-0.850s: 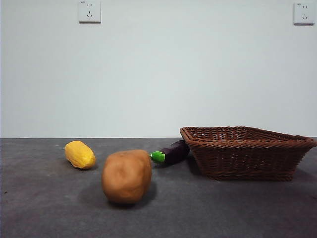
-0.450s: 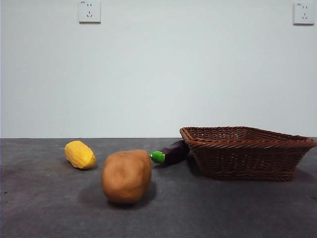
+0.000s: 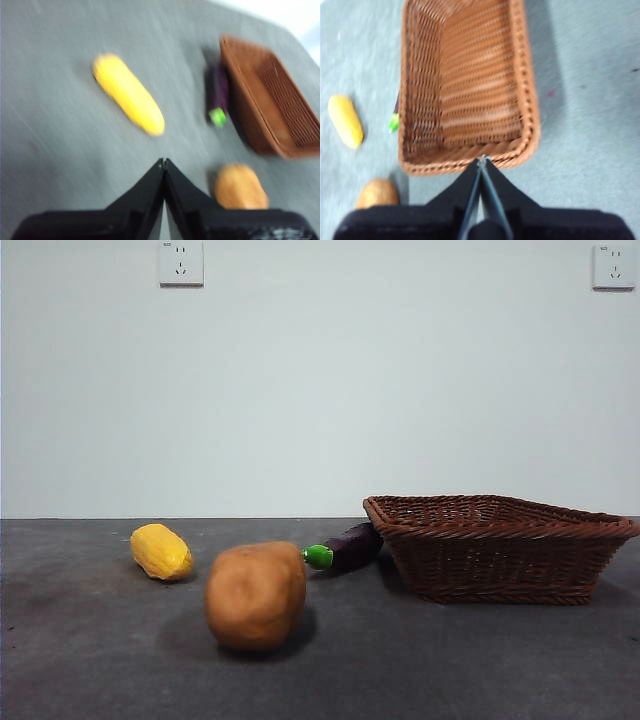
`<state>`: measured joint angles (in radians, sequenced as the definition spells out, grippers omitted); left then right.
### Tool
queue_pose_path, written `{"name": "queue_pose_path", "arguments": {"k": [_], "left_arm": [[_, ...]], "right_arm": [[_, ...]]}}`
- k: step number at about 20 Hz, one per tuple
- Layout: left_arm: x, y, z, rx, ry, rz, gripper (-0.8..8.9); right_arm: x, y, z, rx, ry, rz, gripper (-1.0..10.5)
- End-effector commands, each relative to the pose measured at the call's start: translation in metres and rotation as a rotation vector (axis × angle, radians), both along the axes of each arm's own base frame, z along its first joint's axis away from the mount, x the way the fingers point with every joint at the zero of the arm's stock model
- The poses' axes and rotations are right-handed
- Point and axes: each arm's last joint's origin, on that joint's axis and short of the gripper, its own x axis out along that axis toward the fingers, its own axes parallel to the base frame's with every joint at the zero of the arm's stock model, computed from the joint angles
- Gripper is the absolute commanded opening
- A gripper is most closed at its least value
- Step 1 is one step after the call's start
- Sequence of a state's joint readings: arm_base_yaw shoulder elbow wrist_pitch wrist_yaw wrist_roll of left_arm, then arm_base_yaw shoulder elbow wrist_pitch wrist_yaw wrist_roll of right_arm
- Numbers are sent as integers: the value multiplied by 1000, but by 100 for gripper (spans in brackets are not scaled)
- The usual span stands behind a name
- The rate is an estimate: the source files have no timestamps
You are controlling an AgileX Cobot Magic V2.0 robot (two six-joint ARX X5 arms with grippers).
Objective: Help me put the vegetables on the table into the basket
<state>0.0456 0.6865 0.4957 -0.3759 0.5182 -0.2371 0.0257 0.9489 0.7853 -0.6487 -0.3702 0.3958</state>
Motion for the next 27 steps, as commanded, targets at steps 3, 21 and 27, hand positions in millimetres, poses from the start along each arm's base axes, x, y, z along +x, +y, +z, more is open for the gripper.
{"name": "queue_pose_path", "arguments": {"k": [3, 21, 27], "left_arm": [[13, -3, -10, -90, 135, -109, -4], [30, -15, -47, -98, 396, -227, -4], [26, -26, -48, -87, 428, -287, -3]], "right_arm": [[29, 1, 2, -74, 127, 96, 400], [185, 4, -41, -192, 376, 248, 560], [210, 5, -62, -179, 418, 281, 416]]}}
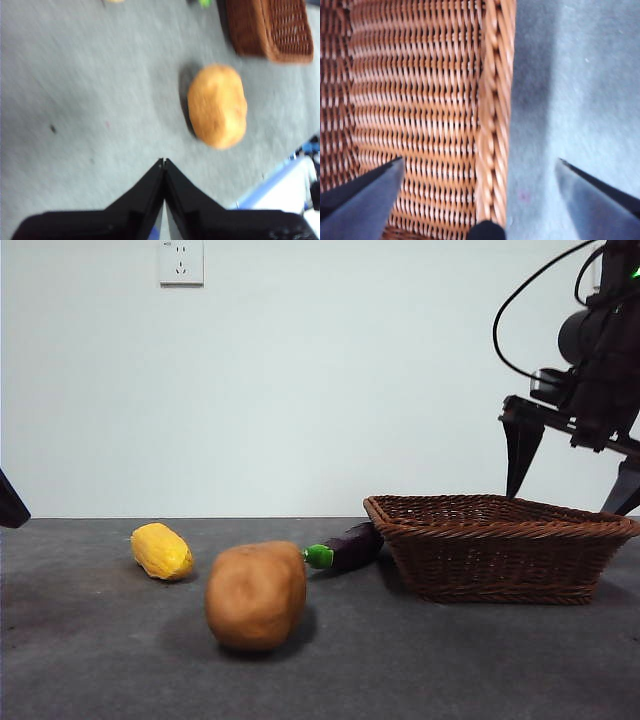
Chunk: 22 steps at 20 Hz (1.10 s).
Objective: Help me put the vegetables on the table into the basket
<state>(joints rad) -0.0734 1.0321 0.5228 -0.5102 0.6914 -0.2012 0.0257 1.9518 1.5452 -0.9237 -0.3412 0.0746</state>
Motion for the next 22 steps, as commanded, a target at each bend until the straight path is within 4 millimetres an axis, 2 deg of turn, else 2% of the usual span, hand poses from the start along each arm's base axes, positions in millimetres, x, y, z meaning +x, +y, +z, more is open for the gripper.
{"name": "queue_pose_path", "arguments": {"k": [1, 2, 3, 4, 7, 9, 11, 14, 16, 19, 22], "left_arm": [[-1, -4, -1, 4, -8, -37, -3], [-1, -6, -1, 3, -9, -48, -4], [-2, -8, -1, 3, -12, -59, -4], [-2, -9, -1, 2, -13, -69, -4], [-3, -14, 1, -37, -21, -120, -5], [-2, -17, 4, -120, -30, -171, -5], [0, -19, 14, -189, -49, -212, -5], [9, -21, 37, -195, -120, -214, -5], [16, -21, 54, -169, -154, -162, -5], [28, -21, 71, -171, -110, -51, 7], [54, -23, 76, -68, -71, 41, 136]], "right_arm": [[5, 1, -11, 4, 37, 31, 350], [5, 1, -13, 3, 50, 33, 230], [5, 1, -16, 2, 63, 35, 52], [5, 1, -18, 0, 71, 42, -11], [7, -3, -19, -3, 62, 39, -8], [9, -5, -10, -1, 58, 37, -8], [11, -8, 11, 11, 41, 38, -8], [6, -12, 53, 11, -26, 42, -8], [-3, -12, 78, 6, -75, 44, -8], [-19, -12, 103, 5, -125, 45, -8], [-34, -12, 123, 1, -173, 53, -8]]}}
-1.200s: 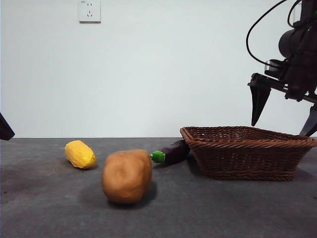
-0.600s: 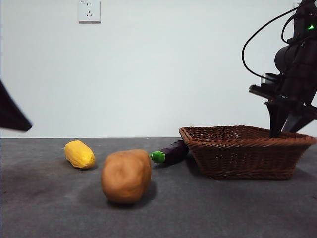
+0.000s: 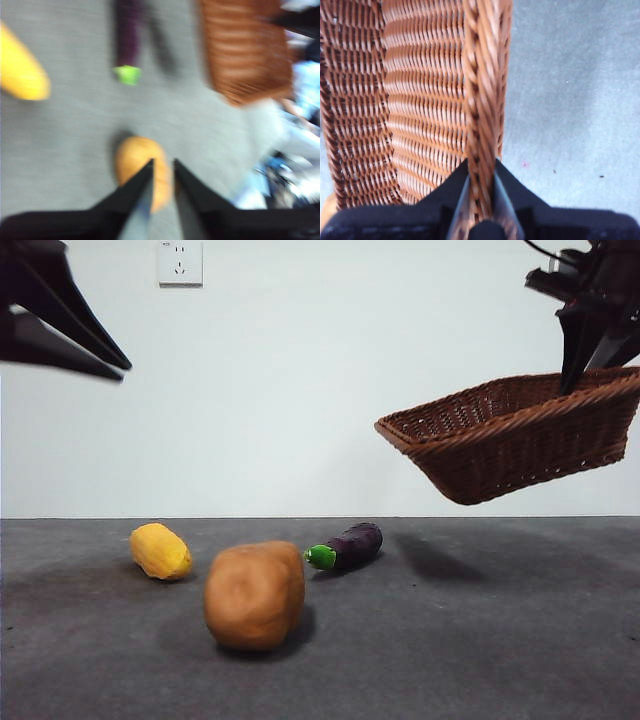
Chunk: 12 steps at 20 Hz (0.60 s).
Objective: Help me put the vegetables on the table into the basket
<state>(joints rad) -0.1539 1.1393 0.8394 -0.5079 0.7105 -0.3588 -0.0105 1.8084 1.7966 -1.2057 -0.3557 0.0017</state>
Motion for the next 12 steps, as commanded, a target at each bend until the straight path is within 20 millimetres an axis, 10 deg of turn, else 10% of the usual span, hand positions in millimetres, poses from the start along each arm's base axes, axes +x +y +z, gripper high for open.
{"name": "queue_pose_path", "arguments": {"k": [1, 6, 12], "left_arm": [[20, -2, 0, 74, 56, 69, 183], [84, -9, -2, 308, 220, 176, 499], [143, -34, -7, 586, 337, 212, 503]], "right_arm": [[-10, 1, 15, 1, -49, 32, -8], [-33, 2, 37, -11, -89, 60, -8], [-43, 2, 44, -16, -96, 82, -8]]}}
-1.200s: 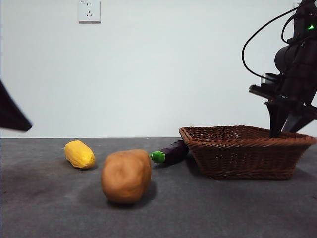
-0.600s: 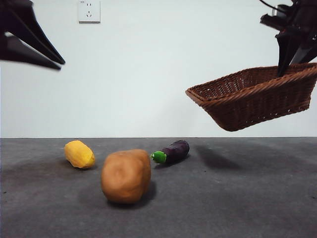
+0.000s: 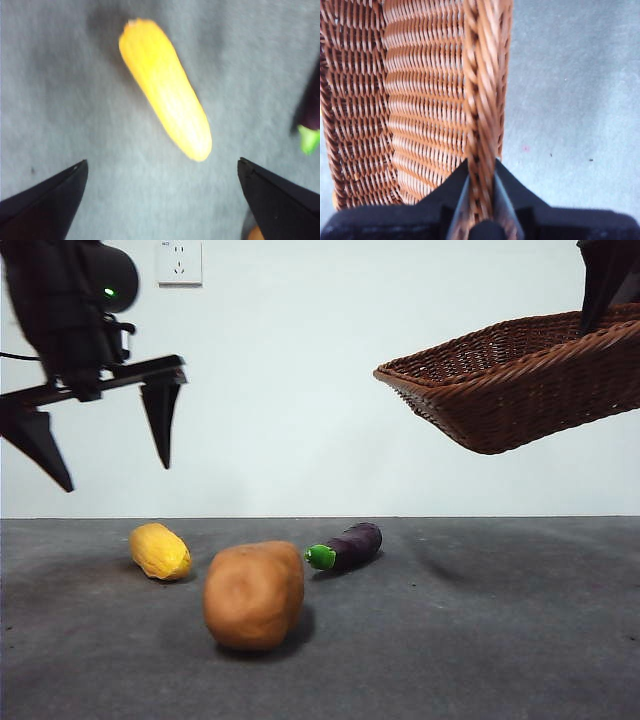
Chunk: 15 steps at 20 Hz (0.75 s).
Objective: Help me put the vegetables on the table into the basket
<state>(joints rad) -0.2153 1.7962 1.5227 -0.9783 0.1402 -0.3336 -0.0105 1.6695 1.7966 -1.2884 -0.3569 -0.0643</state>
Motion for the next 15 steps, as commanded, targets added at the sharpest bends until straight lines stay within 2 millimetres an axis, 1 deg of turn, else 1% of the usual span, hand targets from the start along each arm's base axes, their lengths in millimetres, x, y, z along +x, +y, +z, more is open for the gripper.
{"name": "queue_pose_path", "arguments": {"k": [1, 3, 6, 10, 13, 15], "left_arm": [[17, -11, -7, 10, 31, 5, 503], [32, -20, -14, 29, 55, 6, 503], [48, -25, -32, 106, 82, 16, 503], [57, -27, -60, 143, 134, 19, 503], [64, -31, -65, 124, 90, 25, 501], [65, -31, -72, 116, 117, 34, 498]], "right_arm": [[-2, 2, 3, 6, -16, 26, -8], [-2, 2, 3, 7, -14, 27, -8], [-4, 3, 4, 44, -13, 46, -8], [-5, 3, 4, 48, -11, 52, -8], [-5, 3, 4, 48, -9, 52, -8], [-5, 3, 4, 48, -9, 53, -8]]}}
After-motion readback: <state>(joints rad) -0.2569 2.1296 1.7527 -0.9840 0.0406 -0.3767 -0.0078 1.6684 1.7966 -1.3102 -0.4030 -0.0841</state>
